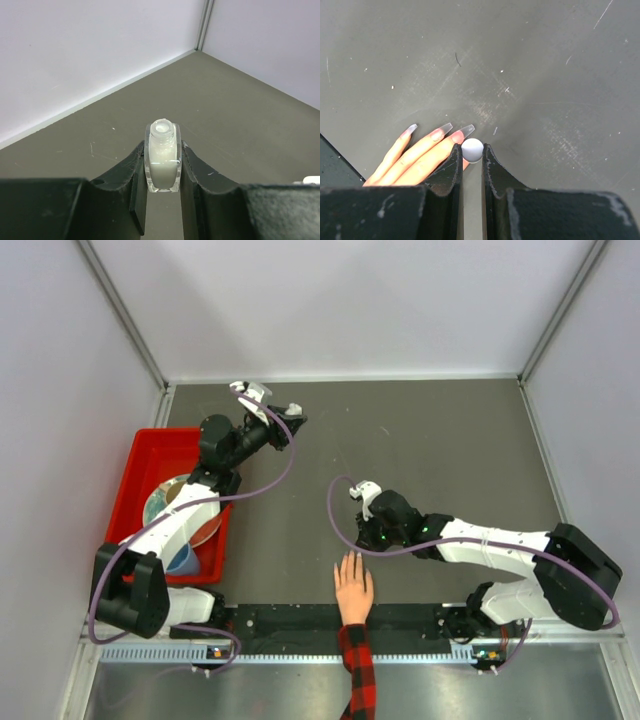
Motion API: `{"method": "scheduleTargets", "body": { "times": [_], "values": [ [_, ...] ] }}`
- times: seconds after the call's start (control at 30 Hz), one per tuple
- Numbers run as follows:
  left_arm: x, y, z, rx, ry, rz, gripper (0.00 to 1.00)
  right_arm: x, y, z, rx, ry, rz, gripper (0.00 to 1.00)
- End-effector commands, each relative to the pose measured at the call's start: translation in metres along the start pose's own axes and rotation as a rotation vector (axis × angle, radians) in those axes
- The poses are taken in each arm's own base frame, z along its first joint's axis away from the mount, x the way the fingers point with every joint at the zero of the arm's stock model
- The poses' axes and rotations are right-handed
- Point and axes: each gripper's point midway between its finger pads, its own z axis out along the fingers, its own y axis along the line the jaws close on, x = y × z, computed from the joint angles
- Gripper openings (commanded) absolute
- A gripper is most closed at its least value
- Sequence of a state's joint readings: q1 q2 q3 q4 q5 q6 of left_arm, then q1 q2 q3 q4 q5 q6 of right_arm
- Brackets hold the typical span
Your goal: Paint the nails
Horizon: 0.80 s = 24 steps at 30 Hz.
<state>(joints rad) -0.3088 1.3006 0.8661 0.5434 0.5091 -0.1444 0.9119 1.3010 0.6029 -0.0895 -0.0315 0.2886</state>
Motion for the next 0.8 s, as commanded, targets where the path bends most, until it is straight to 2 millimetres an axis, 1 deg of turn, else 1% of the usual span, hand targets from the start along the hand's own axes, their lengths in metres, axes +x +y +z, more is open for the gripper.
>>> {"method": "scheduleTargets", "body": {
  "times": [0.0,0.17,0.37,0.5,0.63,0.77],
  "values": [
    [-0.043,-0.008,-0.001,0.029,-0.107,0.062,0.00,-0.029,0.004,-0.001,-0.010,-0.087,-0.010,0.00],
    [-0.043,-0.008,-0.001,0.028,-0.109,0.063,0.00,-0.035,0.008,-0.008,-0.031,-0.123,-0.010,0.00],
    [-0.044,-0.009,-0.001,0.034,-0.112,0.056,0.00,-0.034,0.011,-0.015,-0.033,-0.136,-0.018,0.00],
    [-0.045,-0.010,-0.001,0.037,-0.112,0.054,0.00,-0.028,0.012,-0.014,-0.041,-0.112,-0.008,0.00],
    [-0.045,-0.011,-0.002,0.042,-0.113,0.054,0.00,-0.020,0.015,-0.009,-0.058,-0.074,-0.004,0.00],
    [-0.046,-0.011,-0.003,0.040,-0.113,0.058,0.00,-0.021,0.016,-0.006,-0.061,-0.068,-0.002,0.00]
  ]
}}
